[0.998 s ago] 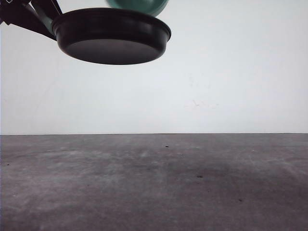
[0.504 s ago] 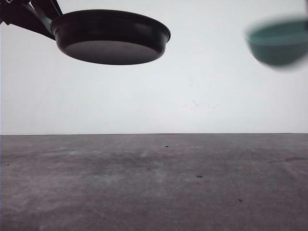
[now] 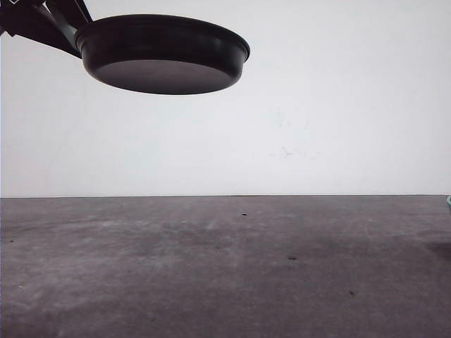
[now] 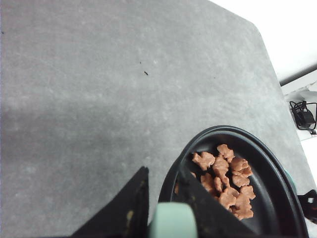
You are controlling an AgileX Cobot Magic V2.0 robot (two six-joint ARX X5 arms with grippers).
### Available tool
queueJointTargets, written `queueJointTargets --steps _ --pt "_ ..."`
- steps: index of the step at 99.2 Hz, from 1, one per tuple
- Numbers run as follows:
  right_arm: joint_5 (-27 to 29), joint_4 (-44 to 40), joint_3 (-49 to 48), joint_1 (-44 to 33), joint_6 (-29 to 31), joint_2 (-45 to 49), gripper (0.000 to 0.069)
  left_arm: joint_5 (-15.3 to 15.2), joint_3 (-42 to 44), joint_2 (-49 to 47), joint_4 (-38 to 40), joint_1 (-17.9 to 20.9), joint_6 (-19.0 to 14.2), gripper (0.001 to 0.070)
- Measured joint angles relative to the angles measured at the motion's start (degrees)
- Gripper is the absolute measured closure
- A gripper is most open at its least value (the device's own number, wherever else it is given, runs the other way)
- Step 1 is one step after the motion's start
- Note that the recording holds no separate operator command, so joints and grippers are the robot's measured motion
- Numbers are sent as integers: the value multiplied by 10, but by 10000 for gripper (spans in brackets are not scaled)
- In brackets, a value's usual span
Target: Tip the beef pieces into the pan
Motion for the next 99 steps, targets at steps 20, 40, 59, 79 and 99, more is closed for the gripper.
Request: queueJointTargets --steps 20,40,59,79,99 --pt "0 4 0 0 5 0 675 0 0 0 0 0 0 652" --pt "-7 0 2 0 9 0 427 0 0 0 0 0 0 652" --pt "-18 -24 58 0 20 -27 238 -1 0 0 0 0 0 652" --pt "-31 -38 212 4 61 -78 225 -27 0 1 0 0 2 652" --pt "-78 -35 401 50 98 -124 522 -55 0 39 1 0 13 652"
